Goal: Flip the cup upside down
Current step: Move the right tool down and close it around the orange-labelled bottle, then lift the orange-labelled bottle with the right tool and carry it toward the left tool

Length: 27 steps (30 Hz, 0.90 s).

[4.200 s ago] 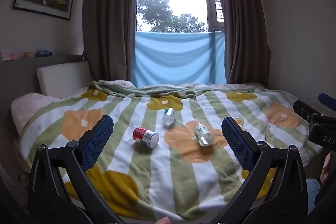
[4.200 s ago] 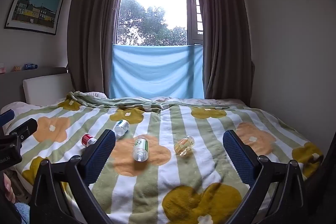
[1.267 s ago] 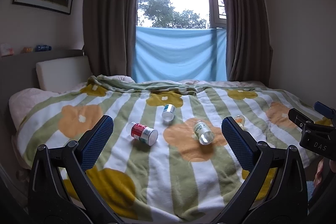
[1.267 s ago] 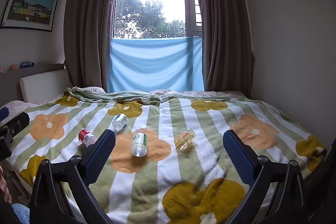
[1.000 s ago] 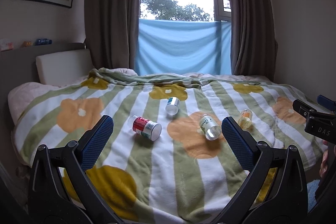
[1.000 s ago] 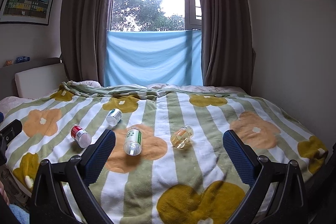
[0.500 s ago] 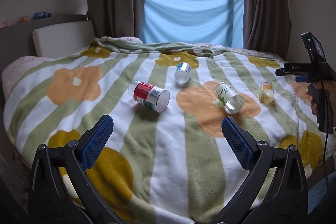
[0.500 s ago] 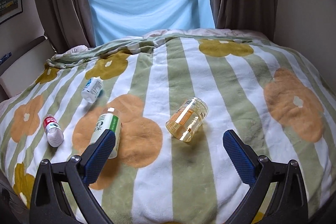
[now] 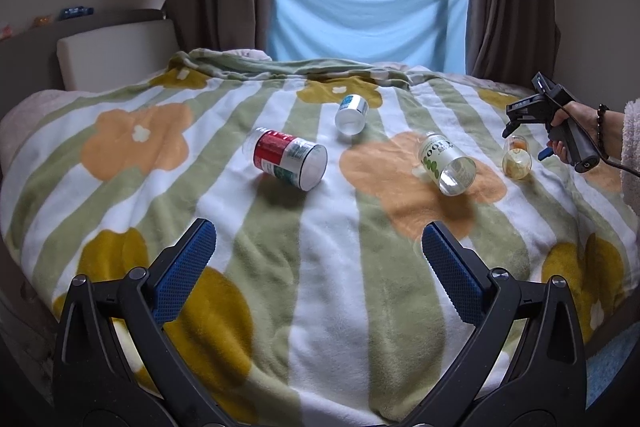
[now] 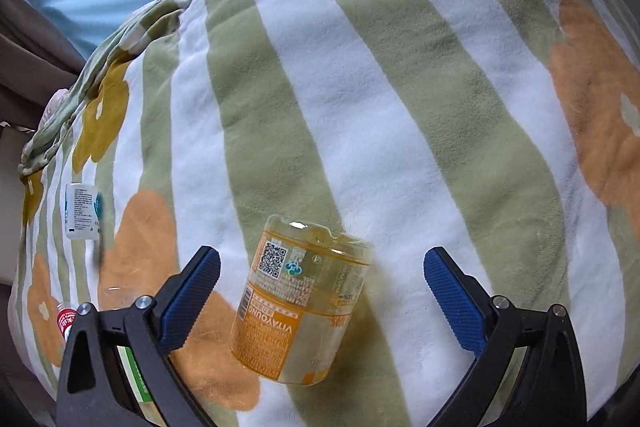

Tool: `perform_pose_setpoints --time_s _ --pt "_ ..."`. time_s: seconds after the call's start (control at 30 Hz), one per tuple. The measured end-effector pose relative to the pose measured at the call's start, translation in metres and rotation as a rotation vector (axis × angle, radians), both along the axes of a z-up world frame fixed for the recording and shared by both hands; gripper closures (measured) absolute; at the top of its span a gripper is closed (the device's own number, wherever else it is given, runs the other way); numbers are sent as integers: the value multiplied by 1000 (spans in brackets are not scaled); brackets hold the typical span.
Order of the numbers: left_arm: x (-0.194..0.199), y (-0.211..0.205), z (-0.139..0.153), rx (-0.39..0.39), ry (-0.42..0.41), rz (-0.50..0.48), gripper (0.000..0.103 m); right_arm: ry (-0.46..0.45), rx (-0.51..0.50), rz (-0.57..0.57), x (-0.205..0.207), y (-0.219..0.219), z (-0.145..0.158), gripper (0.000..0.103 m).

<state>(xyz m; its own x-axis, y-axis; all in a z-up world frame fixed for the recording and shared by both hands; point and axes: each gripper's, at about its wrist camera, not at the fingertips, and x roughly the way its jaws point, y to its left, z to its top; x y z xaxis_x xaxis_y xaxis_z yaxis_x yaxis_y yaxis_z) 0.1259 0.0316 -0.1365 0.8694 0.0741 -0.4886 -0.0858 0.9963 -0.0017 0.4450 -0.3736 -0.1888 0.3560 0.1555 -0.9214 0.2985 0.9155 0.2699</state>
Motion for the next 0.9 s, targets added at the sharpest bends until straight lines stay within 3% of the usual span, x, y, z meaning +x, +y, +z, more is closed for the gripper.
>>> perform_pose_setpoints --time_s 0.3,0.6,0.9 --pt "0 0 0 -11 5 -11 0 61 45 -33 5 2 -7 42" --pt "2 2 -3 -5 29 4 0 43 63 -21 2 9 3 42" --pt "-2 1 -10 3 37 0 0 0 68 137 -36 52 45 43"
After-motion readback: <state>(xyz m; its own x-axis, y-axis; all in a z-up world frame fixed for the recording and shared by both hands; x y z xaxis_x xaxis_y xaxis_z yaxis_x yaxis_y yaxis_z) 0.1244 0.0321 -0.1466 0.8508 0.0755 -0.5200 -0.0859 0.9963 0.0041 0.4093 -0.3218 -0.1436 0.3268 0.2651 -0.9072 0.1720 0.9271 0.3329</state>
